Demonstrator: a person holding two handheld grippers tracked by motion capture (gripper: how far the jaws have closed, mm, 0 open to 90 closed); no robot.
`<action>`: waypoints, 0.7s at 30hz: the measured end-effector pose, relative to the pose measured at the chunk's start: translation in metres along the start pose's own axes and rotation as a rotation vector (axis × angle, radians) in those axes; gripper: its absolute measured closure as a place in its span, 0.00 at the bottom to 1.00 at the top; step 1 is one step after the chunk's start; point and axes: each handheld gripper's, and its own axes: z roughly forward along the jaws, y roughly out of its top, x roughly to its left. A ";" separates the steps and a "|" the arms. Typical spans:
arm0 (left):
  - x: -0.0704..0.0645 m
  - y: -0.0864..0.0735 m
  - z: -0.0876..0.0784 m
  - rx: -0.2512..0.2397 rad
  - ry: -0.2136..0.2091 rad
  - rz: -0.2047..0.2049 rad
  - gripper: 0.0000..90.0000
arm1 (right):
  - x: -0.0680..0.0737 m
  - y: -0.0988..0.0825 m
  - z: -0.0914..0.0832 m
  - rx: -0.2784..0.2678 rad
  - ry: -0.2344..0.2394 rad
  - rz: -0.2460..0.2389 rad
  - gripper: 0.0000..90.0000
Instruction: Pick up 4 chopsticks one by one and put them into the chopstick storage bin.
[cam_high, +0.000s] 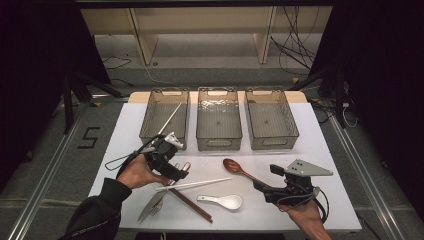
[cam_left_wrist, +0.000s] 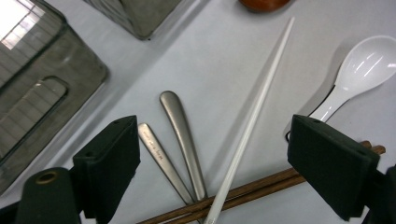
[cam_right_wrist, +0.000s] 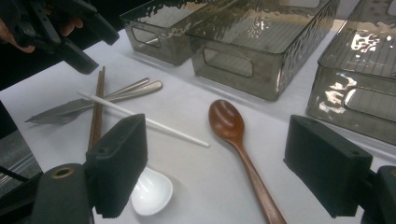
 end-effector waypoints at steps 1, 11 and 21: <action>-0.002 0.000 0.002 0.009 -0.002 0.006 0.19 | 0.000 0.000 0.000 0.000 0.000 0.000 0.24; -0.013 -0.002 0.023 0.109 -0.030 0.088 0.37 | 0.000 0.000 0.000 -0.001 0.001 -0.002 0.24; -0.017 -0.006 0.038 0.165 -0.045 0.148 0.57 | 0.001 0.000 0.001 0.000 0.002 -0.004 0.24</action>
